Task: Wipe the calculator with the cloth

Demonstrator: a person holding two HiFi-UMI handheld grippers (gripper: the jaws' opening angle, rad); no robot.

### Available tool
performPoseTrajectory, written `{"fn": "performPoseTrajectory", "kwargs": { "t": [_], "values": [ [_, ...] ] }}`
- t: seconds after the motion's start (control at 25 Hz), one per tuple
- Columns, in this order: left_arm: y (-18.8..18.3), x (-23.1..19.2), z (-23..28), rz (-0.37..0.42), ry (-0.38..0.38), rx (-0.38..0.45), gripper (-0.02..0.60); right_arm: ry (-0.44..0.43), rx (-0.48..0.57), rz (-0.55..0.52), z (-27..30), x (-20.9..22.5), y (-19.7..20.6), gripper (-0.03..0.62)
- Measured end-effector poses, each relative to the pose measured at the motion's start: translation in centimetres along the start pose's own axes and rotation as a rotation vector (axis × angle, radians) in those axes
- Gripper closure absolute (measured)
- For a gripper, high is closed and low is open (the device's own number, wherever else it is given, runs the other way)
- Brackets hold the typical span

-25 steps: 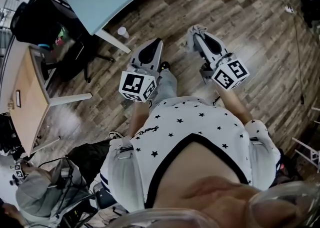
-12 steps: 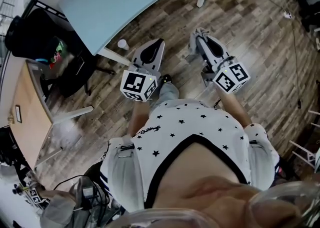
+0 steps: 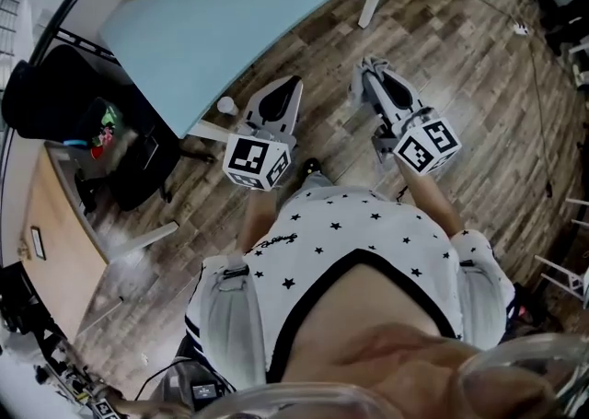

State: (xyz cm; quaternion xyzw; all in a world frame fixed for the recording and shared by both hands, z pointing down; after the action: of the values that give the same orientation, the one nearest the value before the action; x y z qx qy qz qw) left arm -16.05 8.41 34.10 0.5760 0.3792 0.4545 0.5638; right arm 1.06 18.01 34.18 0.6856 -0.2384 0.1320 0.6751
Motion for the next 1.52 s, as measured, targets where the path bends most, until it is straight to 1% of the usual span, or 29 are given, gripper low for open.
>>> {"fn": "performPoseTrajectory", "kwargs": {
  "t": [0.16, 0.32, 0.48, 0.68, 0.84, 0.92, 1.0, 1.08, 1.16, 1.24, 1.36, 1.52],
  "values": [
    [0.4, -2.5, 1.0, 0.001, 0.021, 0.005, 0.551, 0.018, 0.005, -0.005, 2.5, 0.6, 0.0, 0.552],
    [0.4, -4.7, 1.5, 0.008, 0.009, 0.017, 0.551, 0.019, 0.005, -0.008, 4.5, 0.8, -0.2, 0.551],
    [0.8, -5.5, 1.9, 0.003, 0.012, 0.011, 0.551, 0.028, 0.002, -0.004, 5.6, 1.4, -0.1, 0.551],
    [1.2, -6.3, 2.5, 0.000, -0.005, -0.002, 0.551, 0.002, 0.000, 0.009, 7.2, 2.2, -0.3, 0.552],
    [1.2, -7.4, 3.4, 0.016, -0.047, -0.005, 0.551, -0.050, -0.009, 0.001, 9.6, 3.6, -1.2, 0.552],
    [1.3, -8.4, 3.9, 0.023, -0.082, -0.012, 0.551, -0.078, -0.017, 0.001, 11.6, 5.1, -1.8, 0.552],
    [1.7, -9.7, 4.5, 0.014, -0.121, -0.022, 0.551, -0.101, -0.028, 0.008, 14.0, 6.7, -2.2, 0.551],
    [2.2, -10.9, 5.4, -0.016, -0.158, -0.033, 0.551, -0.117, -0.047, 0.023, 16.4, 8.4, -2.5, 0.551],
    [2.4, -12.2, 6.9, -0.036, -0.198, -0.037, 0.551, -0.143, -0.067, 0.026, 18.7, 9.9, -3.2, 0.551],
    [2.3, -13.5, 8.5, -0.035, -0.232, -0.041, 0.551, -0.176, -0.083, 0.022, 20.9, 11.3, -4.1, 0.551],
    [2.3, -15.2, 10.7, -0.033, -0.285, -0.055, 0.551, -0.221, -0.116, 0.043, 23.8, 13.1, -4.7, 0.551],
    [2.8, -17.1, 13.9, -0.049, -0.333, -0.075, 0.551, -0.261, -0.167, 0.054, 27.0, 15.8, -5.4, 0.551]
  ]
}}
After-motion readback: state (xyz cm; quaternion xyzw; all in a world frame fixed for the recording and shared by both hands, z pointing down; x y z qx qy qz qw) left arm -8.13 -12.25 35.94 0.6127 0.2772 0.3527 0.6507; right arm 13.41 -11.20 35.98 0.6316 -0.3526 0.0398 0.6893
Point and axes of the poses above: the fingertips, and each gripper's own axes: z forward along the fingers, x to its right, y out of its underside, the point moved 5 cm from there along -z, backward along the fingers, and after that the axes turned 11 degrees about z, right-handed, at the moved point
